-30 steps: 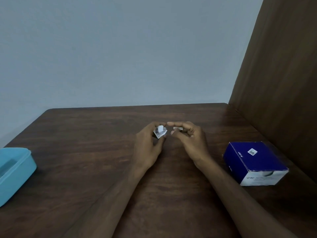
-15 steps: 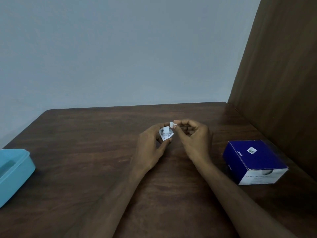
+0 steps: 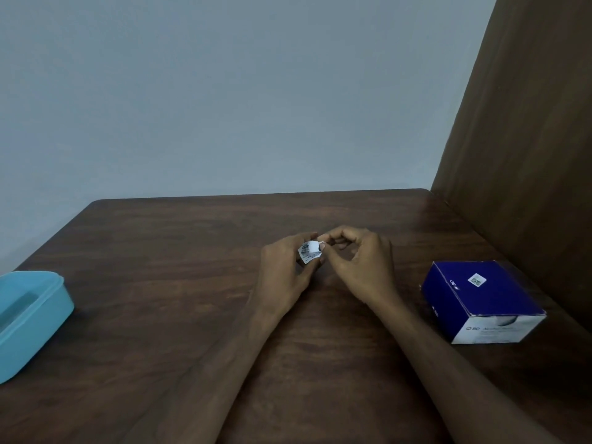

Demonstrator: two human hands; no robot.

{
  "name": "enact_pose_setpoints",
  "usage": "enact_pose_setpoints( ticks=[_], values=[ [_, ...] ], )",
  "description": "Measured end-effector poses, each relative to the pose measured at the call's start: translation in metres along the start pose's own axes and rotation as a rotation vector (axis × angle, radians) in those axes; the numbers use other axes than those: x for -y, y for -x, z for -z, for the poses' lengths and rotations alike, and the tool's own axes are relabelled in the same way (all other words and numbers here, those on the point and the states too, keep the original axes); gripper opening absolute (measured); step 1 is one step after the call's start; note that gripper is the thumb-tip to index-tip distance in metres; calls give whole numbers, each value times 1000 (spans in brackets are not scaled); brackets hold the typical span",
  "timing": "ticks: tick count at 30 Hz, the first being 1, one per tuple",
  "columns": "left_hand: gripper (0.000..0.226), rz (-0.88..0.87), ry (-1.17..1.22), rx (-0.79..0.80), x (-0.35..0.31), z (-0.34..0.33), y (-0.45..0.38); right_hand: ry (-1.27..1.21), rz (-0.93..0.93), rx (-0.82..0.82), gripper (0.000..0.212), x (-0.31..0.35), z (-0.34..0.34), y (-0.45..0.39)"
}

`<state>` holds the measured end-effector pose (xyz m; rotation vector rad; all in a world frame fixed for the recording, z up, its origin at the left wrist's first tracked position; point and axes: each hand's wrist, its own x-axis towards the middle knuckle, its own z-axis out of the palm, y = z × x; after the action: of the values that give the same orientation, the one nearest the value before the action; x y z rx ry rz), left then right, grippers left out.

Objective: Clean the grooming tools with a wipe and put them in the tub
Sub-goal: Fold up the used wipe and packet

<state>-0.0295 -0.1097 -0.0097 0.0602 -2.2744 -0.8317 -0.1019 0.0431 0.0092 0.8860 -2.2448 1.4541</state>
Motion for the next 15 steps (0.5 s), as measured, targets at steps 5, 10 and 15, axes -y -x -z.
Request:
enact_pose_setpoints(
  ticks=[5,10,15],
  values=[
    [23,7,15,29,-1,1,0,107,95,24,10,-2,4,-1],
    [22,-22,61,91,-6,3,1,44,27,10,10,-3,5,-3],
    [14,-38,113,159,-9,6,1,-36,-42,25,10,-2,3,-2]
  ],
)
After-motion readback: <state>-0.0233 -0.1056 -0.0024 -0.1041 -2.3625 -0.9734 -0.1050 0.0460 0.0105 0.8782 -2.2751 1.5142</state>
